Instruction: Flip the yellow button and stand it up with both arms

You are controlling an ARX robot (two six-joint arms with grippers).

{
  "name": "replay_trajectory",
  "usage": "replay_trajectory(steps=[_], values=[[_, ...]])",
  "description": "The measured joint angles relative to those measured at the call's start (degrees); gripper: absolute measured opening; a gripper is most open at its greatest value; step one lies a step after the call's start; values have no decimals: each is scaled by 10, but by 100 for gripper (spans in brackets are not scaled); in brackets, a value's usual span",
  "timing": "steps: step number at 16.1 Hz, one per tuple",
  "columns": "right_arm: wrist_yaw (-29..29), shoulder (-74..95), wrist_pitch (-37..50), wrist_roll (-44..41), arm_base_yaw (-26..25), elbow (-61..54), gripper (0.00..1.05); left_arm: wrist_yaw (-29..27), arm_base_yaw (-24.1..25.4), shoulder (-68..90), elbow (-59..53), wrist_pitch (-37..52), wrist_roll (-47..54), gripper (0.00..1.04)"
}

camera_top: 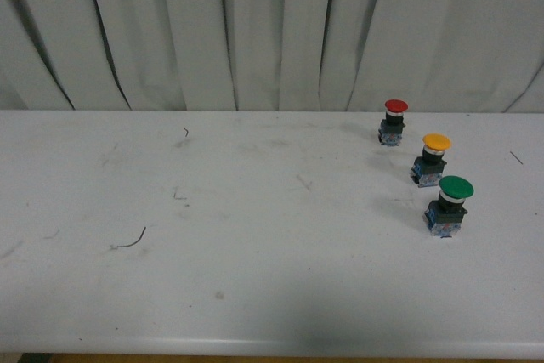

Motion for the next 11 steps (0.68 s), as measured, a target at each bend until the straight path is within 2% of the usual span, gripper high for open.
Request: replay_trajectory(steps=[11], values=[[0, -159, -156, 0, 0, 0, 2, 0, 0, 0, 0, 0, 0, 98]])
